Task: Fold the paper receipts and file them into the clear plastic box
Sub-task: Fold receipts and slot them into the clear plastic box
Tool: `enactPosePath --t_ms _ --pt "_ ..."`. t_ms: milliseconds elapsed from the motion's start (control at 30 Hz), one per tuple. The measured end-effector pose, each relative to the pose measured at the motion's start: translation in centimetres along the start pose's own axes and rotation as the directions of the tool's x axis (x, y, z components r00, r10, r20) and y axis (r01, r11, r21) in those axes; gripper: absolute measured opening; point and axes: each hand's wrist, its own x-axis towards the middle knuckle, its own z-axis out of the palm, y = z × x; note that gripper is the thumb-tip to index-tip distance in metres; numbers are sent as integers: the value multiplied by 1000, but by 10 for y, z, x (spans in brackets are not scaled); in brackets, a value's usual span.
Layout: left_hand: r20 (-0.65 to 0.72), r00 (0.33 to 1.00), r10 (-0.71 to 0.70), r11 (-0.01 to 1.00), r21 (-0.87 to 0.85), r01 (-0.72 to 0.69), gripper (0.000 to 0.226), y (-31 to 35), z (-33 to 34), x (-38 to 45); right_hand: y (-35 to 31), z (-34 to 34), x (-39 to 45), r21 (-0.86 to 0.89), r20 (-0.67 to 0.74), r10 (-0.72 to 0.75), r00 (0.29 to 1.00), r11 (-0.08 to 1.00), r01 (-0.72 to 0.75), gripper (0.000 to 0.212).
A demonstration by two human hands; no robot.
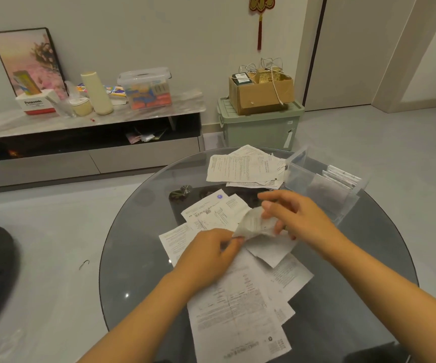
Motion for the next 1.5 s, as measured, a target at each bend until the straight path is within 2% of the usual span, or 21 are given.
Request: enactPosePath --t_ms 100,200,267,367,433,500,700,800,900,1100,1167,1267,1333,1433,1500 --pt "-90 988 -127 984 -135 114 43 -4 -5 1 6 5 4 -135 -71 -229 971 967 218 28" --pt "-127 965 -231 948 -252 194 8 -6 -9 4 18 15 10 -389 -58 -419 906 845 366 38" --pt "-135 950 -282 925 -301 231 31 -7 -9 6 25 20 16 -463 -42 -438 898 805 371 43" --pt "-157 937 -312 906 -347 244 66 -9 -7 10 31 26 23 -521 25 -373 928 787 330 49" --pt "-165 932 -321 918 -296 264 83 -12 -6 11 37 29 28 -581 114 -335 935 741 337 47" --pt "-139 944 -300 944 -182 274 86 -14 -5 11 42 30 31 -634 194 -257 947 704 321 43" --pt "-130 982 -140 965 204 165 46 -18 -6 7 47 32 35 -704 315 -82 946 648 291 45" --pt "7 998 -61 941 333 55 52 -16 -3 6 47 30 35 -722 359 -35 933 624 301 50" --pt "89 994 -68 911 411 25 55 -18 2 7 47 29 35 -730 364 -51 930 605 319 50" --pt "44 999 17 928 372 -32 35 -9 -2 13 50 28 34 -712 332 -231 915 575 403 38" --pt "-1 1000 20 934 356 -18 32 -4 -5 14 49 28 36 -692 281 -286 916 601 400 27" --pt "-117 993 -24 972 230 50 27 1 -7 13 42 25 34 -573 159 -240 958 768 287 13" --pt "-164 984 -70 990 114 89 24 3 -7 12 39 25 33 -490 123 -204 971 839 238 5" --pt "-187 973 -135 990 10 139 19 0 -5 15 40 28 31 -396 99 -126 987 905 155 17" --pt "-192 969 -153 988 -8 154 26 -4 -3 18 42 31 33 -392 65 -78 995 915 98 33"
